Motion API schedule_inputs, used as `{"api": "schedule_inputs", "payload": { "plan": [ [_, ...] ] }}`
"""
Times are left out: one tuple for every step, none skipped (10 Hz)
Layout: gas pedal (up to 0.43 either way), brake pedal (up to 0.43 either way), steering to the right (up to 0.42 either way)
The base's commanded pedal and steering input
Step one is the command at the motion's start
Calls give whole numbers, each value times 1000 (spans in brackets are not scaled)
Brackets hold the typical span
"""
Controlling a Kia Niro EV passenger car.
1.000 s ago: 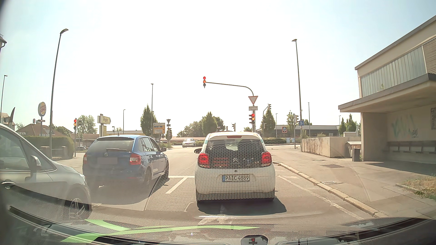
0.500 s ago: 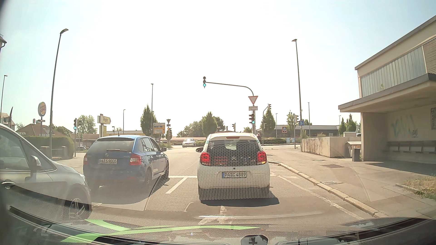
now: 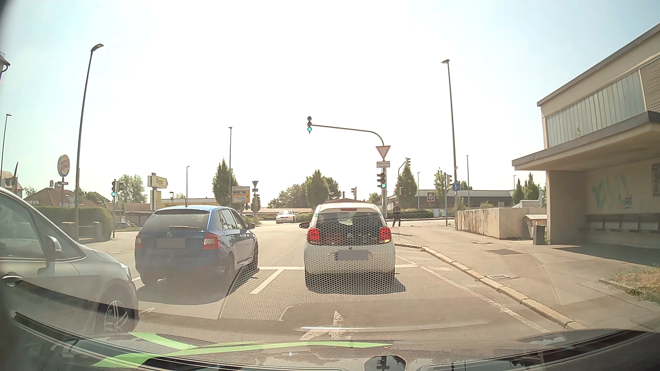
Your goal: Follow the waypoints while adhering to traffic rules and regulations
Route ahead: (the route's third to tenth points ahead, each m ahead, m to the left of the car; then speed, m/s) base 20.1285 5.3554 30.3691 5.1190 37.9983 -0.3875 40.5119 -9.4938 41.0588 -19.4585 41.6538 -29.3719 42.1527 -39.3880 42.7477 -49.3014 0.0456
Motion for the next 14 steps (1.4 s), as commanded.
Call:
{"api": "schedule_inputs", "payload": {
  "plan": [
    [0, 0, 13],
    [0, 0, 13],
    [0, 0, 13],
    [0, 0, 13],
    [0, 0, 12],
    [47, 0, 12],
    [110, 0, 11],
    [130, 0, 11],
    [150, 0, 11],
    [169, 0, 11],
    [177, 0, 11],
    [177, 0, 10],
    [177, 0, 8],
    [189, 0, 5]
  ]
}}
